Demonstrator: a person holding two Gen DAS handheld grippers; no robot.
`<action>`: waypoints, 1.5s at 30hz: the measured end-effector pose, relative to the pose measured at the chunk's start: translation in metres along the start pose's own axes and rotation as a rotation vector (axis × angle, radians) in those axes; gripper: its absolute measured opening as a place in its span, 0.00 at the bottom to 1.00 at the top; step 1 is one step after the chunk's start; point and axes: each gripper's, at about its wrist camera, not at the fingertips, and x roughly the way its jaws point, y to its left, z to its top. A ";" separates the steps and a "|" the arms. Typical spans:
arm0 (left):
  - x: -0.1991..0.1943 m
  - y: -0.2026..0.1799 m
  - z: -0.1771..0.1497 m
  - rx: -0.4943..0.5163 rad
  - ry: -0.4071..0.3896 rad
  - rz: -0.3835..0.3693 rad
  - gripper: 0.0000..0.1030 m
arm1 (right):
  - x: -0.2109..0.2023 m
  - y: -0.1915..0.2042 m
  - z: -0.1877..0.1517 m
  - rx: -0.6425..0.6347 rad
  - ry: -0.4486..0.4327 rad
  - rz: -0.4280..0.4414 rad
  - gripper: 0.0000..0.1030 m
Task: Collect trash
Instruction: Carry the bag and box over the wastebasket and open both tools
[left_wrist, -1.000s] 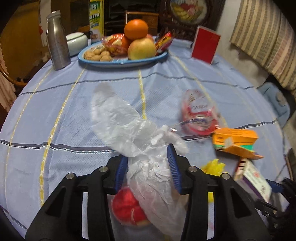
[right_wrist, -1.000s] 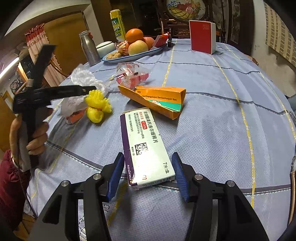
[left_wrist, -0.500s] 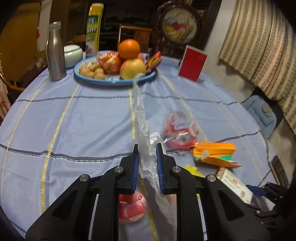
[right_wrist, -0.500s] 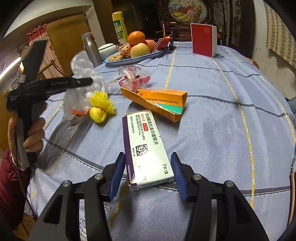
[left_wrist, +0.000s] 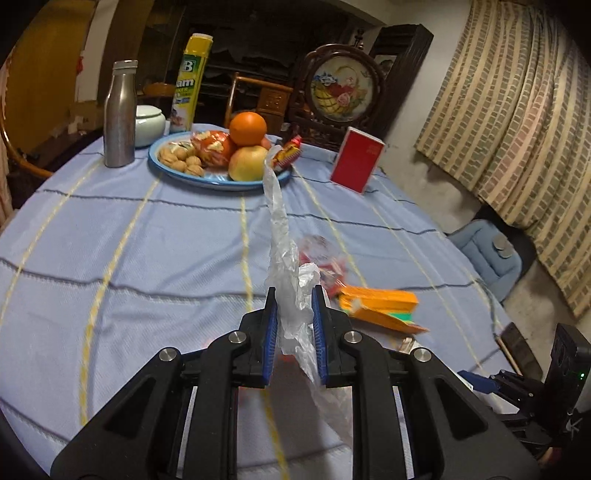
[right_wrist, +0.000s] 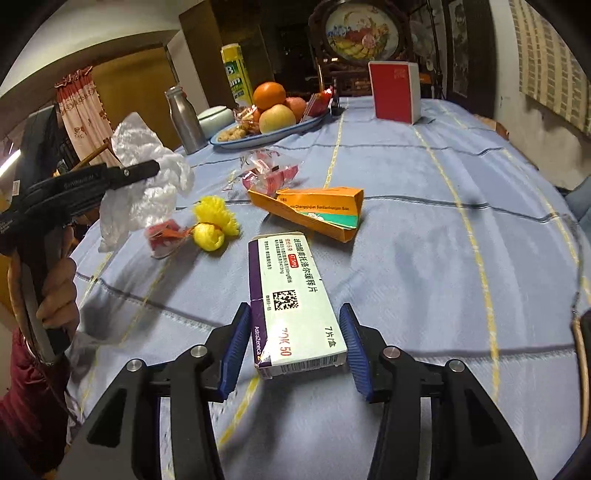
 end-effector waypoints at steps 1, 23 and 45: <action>-0.003 -0.004 -0.003 -0.002 0.002 -0.010 0.19 | -0.006 -0.001 -0.002 0.004 -0.007 0.001 0.47; -0.087 -0.134 -0.059 0.135 -0.029 -0.186 0.18 | -0.185 -0.043 -0.098 0.134 -0.270 -0.086 0.47; -0.073 -0.333 -0.162 0.439 0.203 -0.535 0.18 | -0.262 -0.186 -0.297 0.504 -0.210 -0.411 0.48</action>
